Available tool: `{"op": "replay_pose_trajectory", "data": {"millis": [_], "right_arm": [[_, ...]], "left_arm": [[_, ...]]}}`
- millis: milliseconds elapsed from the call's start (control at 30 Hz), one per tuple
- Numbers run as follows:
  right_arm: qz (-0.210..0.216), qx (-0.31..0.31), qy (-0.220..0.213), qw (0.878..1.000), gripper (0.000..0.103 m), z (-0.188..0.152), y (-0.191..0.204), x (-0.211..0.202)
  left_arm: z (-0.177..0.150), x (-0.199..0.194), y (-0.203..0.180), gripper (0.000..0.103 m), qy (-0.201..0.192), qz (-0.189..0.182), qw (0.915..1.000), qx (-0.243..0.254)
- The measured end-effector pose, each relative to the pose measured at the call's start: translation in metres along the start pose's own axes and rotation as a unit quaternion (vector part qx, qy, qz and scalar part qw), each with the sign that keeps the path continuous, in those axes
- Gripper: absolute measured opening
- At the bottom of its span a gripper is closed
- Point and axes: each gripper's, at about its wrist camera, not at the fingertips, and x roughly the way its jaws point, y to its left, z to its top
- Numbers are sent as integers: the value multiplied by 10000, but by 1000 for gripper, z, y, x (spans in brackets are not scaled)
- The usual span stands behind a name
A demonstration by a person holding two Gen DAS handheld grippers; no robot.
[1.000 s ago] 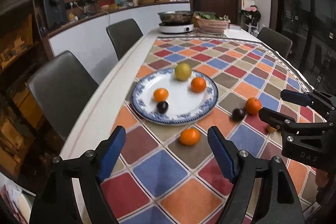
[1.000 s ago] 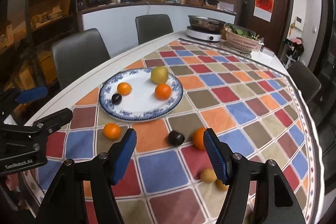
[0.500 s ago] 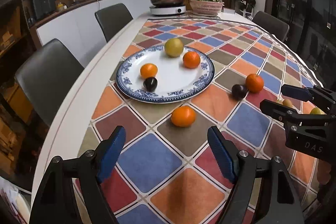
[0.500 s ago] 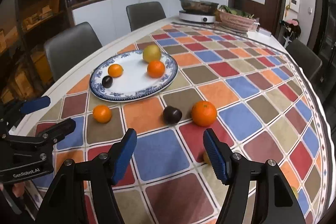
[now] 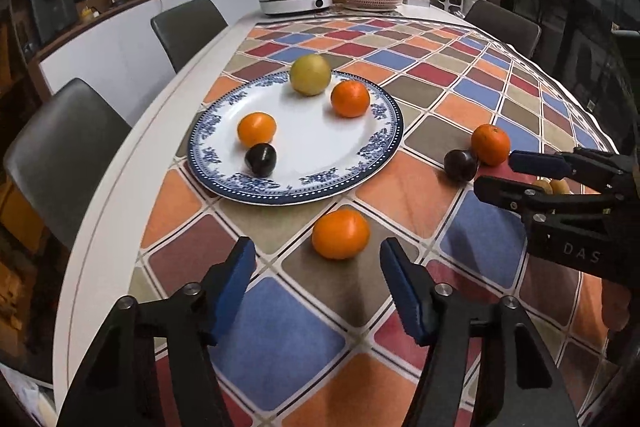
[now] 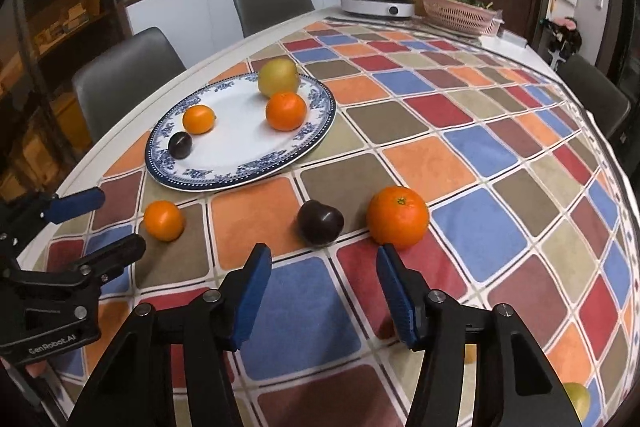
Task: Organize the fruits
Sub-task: 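Withdraw both tools and move the left toward an orange, the right toward a dark plum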
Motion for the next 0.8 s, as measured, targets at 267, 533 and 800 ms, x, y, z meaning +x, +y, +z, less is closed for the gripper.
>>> {"op": "replay_pose_trajectory", "data": {"millis": [267, 533, 800], "right_arm": [[113, 84, 163, 9998, 50, 9, -2, 18], [117, 74, 253, 9996, 45, 13, -2, 29], [69, -13, 281, 9996, 37, 16, 1, 34]], "left_arm": [[5, 14, 1, 58, 167, -188, 9995, -192], [5, 23, 0, 48, 303, -274, 9988, -253], [7, 29, 0, 36, 390, -386, 9980, -322]]}}
